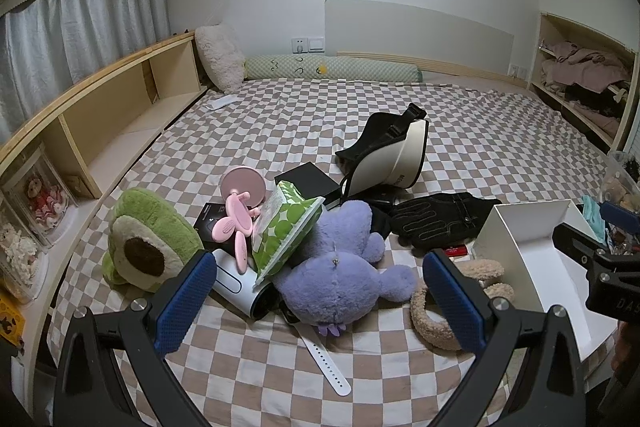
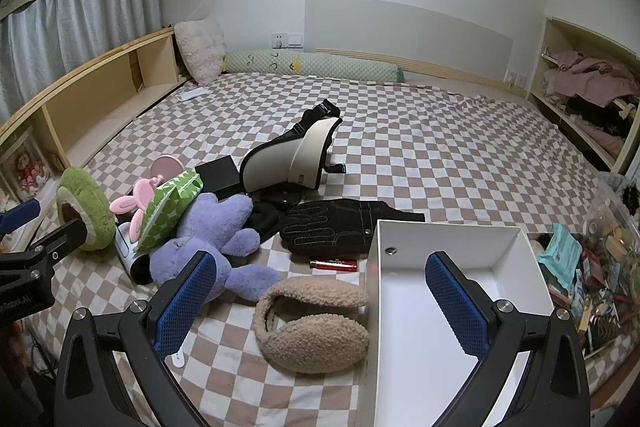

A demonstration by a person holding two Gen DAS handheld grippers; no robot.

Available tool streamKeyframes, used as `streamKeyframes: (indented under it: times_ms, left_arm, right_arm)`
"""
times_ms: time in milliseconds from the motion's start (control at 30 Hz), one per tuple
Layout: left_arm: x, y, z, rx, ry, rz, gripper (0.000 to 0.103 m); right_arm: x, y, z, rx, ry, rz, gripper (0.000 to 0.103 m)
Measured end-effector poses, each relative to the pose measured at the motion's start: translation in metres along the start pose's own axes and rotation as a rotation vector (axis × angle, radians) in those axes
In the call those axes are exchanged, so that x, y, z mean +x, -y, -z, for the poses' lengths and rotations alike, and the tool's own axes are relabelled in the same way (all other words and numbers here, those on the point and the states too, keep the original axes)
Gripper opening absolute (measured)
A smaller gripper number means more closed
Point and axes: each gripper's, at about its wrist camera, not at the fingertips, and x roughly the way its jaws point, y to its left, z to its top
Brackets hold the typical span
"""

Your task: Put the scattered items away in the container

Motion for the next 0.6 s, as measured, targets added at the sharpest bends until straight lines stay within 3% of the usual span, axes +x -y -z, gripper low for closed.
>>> streamKeyframes:
  times_ms: [400, 600]
  left_arm:
    - [0.0017, -0.0020, 0.0006, -0.006, -0.013, -0.002, 0.103]
    - [0.0017, -0.0049, -0.0011, -0.021, -0.016, 0.021, 0.103]
  right_arm:
    - [0.0032, 0.0022, 0.0015, 0.001, -0.017, 0.000, 0.103]
    - [0.0014, 0.0025, 0.0008, 0.010, 0.016, -0.022, 0.103]
